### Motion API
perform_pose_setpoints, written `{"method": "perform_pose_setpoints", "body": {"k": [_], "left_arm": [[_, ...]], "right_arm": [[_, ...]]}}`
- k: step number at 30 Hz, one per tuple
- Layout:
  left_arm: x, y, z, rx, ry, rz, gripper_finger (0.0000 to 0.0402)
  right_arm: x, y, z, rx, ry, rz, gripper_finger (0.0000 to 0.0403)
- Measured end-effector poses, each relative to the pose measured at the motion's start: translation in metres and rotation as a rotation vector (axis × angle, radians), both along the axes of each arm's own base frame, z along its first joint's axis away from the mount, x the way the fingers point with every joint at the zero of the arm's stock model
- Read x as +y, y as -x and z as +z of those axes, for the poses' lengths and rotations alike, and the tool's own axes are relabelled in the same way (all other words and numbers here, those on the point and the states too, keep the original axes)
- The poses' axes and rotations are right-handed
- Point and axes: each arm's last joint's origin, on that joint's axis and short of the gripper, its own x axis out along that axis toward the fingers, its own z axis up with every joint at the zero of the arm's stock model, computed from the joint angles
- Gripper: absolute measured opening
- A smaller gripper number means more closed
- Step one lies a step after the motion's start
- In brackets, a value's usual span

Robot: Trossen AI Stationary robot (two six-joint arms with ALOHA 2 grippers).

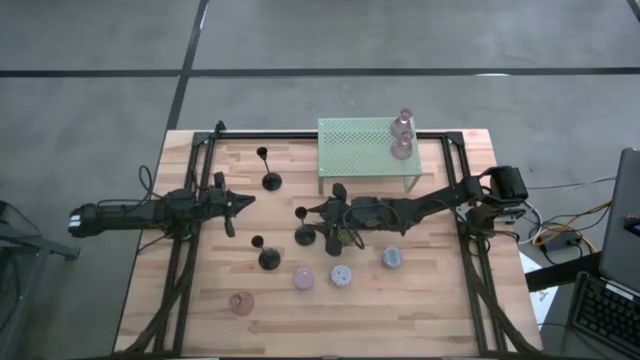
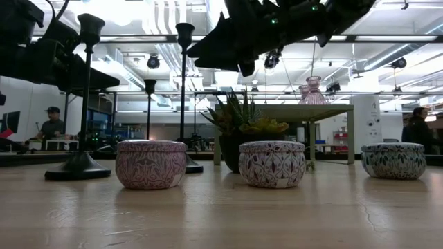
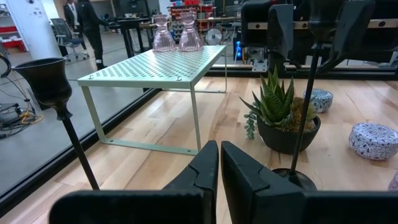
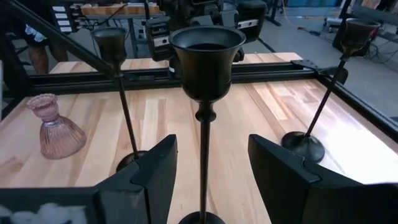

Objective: Pick & Place candle stick holders
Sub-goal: Put the bottom right black candle holder on the shelf

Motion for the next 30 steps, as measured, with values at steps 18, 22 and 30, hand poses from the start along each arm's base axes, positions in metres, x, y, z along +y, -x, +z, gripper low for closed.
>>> {"method": "perform_pose_setpoints", "body": {"k": [18, 22, 30], "left_arm": [[0.000, 0.000, 0.000, 0.000, 0.000, 0.000, 0.0023], [0.000, 0.000, 0.000, 0.000, 0.000, 0.000, 0.0023], [0.000, 0.000, 0.000, 0.005, 0.000, 0.001, 0.0023]], "right_arm": [[0.005, -0.002, -0.003, -0.013, -0.045, -0.028, 0.0189], [0.009, -0.013, -0.014, -0.017, -0.022, -0.013, 0.0189], [0.010, -0.019, -0.017, -0.013, 0.000, -0.010, 0.0176]]}}
